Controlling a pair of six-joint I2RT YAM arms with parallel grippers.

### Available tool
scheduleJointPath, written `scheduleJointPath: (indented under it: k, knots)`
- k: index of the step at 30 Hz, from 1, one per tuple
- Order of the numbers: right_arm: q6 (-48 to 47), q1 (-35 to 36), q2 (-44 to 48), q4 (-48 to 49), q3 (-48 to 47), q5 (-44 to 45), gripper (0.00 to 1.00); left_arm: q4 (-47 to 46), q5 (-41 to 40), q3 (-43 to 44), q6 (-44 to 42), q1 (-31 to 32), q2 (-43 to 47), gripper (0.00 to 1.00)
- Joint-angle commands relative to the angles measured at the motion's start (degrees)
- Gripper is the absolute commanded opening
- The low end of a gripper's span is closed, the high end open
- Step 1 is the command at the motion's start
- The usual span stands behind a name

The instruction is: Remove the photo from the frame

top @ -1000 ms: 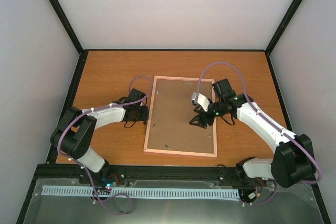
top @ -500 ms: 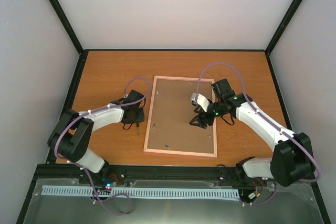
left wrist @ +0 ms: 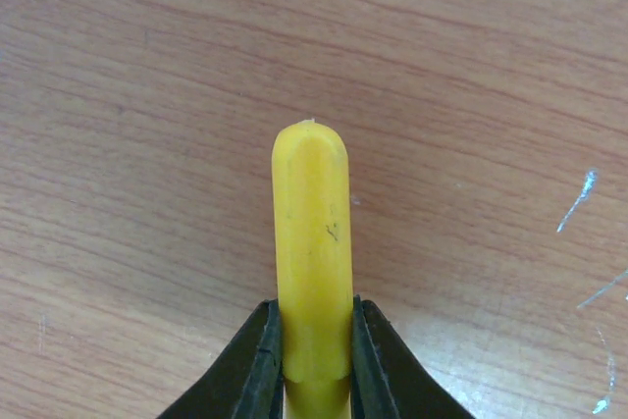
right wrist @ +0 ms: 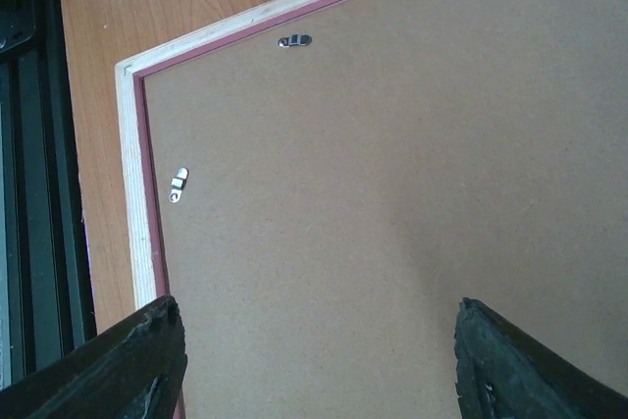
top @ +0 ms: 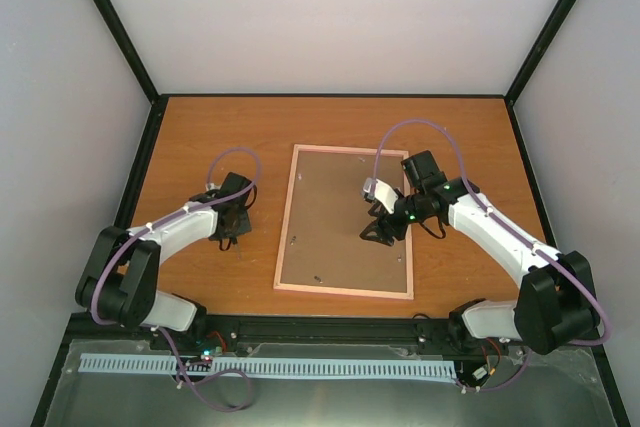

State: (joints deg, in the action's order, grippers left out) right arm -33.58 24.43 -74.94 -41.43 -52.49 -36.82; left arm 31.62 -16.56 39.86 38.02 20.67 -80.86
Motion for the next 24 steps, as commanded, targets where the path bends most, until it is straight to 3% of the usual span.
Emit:
scheduleJointPath:
  k: [1, 7, 12, 24]
  knots:
    - [-0.3, 0.6, -0.2, -0.5, 0.2, -0.4, 0.73, 1.1, -1.1, 0.1, 0.7, -0.3, -0.6, 0.16]
    - [-0.2, 0.6, 0.1, -0.5, 0.3, -0.4, 0.73, 0.7, 0.0, 0.1, 0.5, -0.3, -0.6, 0.18]
    - [-0.2, 0.6, 0.1, -0.5, 0.3, -0.4, 0.73, 0.0, 0.5, -0.1, 0.1, -0.3, -1.1, 0.29]
    - [-0.3, 0.7, -0.1, -0.5, 0.3, -0.4, 0.73, 1.2, 1.5, 1.0, 0.5, -0.3, -0.7, 0.31]
